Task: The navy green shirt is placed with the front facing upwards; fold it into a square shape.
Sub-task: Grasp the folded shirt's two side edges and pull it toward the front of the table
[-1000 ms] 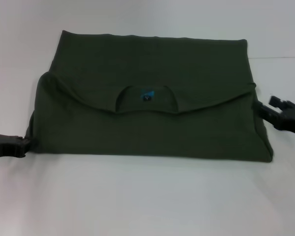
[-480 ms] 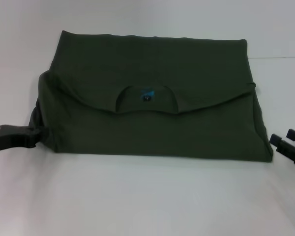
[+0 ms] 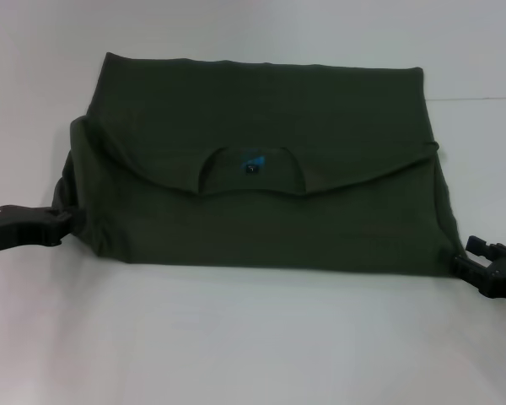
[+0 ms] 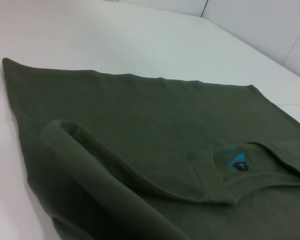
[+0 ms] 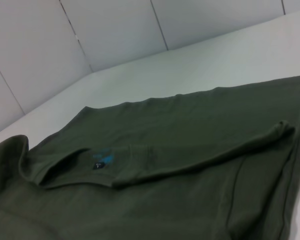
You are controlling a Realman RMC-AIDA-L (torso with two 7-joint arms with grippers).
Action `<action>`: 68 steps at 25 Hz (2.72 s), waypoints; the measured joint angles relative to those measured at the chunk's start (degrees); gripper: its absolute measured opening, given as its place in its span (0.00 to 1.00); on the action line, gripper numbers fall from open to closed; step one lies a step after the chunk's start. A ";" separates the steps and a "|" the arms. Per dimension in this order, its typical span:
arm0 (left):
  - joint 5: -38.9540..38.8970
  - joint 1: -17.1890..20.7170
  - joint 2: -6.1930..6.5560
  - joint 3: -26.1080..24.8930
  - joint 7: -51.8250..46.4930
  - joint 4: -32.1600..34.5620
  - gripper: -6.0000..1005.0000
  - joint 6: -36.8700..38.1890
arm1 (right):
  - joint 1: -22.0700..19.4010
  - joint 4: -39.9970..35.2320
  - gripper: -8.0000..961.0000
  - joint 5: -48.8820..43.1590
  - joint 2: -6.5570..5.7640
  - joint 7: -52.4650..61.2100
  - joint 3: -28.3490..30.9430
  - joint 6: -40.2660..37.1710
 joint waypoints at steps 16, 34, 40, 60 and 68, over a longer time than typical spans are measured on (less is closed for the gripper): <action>-1.08 0.06 0.01 0.03 0.67 0.05 0.04 -0.02 | 0.82 0.71 0.67 -0.05 0.00 0.58 -3.77 1.37; -0.79 0.70 0.06 -0.05 2.59 0.28 0.04 1.50 | -0.14 0.24 0.08 0.24 -0.19 0.52 -3.75 0.97; -0.65 4.67 0.08 -1.11 10.36 3.54 0.04 9.35 | -4.02 -2.88 0.05 0.02 -0.19 -0.87 -3.76 -6.34; 6.13 21.10 -2.51 -5.94 30.11 16.57 0.04 40.82 | -23.71 -8.74 0.05 -9.25 -0.12 -11.86 -3.65 -28.50; 8.77 21.63 -2.96 -6.52 30.46 18.75 0.05 43.06 | -26.64 -13.34 0.05 -11.38 -0.30 -10.96 3.84 -35.12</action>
